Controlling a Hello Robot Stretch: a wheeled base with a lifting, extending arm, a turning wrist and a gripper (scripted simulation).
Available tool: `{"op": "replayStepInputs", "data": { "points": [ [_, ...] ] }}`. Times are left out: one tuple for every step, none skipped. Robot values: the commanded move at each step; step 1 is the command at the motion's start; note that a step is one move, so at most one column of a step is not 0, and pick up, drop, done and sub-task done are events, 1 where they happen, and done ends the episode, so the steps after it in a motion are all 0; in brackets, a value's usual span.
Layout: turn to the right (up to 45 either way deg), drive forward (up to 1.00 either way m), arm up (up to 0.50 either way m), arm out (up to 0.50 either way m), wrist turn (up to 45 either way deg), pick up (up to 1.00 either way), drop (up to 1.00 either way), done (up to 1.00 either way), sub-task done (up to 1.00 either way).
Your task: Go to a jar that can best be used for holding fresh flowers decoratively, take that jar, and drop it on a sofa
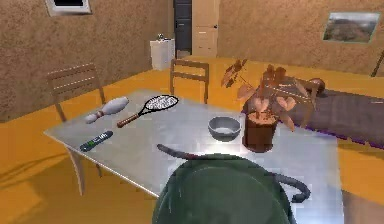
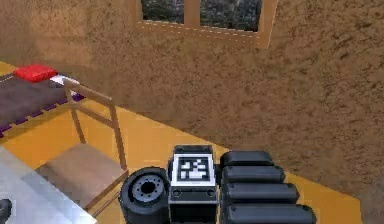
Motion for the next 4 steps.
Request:
{"op": "replayStepInputs", "data": {
  "points": [
    [-45.0,0.00,0.00,0.00,0.0,0.00,0.00,0.00,0.00],
    [-12.0,0.00,0.00,0.00,0.0,0.00,0.00,0.00,0.00],
    [0.0,1.00,0.00,0.00,0.0,0.00,0.00,0.00,0.00],
    [-3.0,0.00,0.00,0.00,0.0,0.00,0.00,0.00,0.00]
  ]
}}
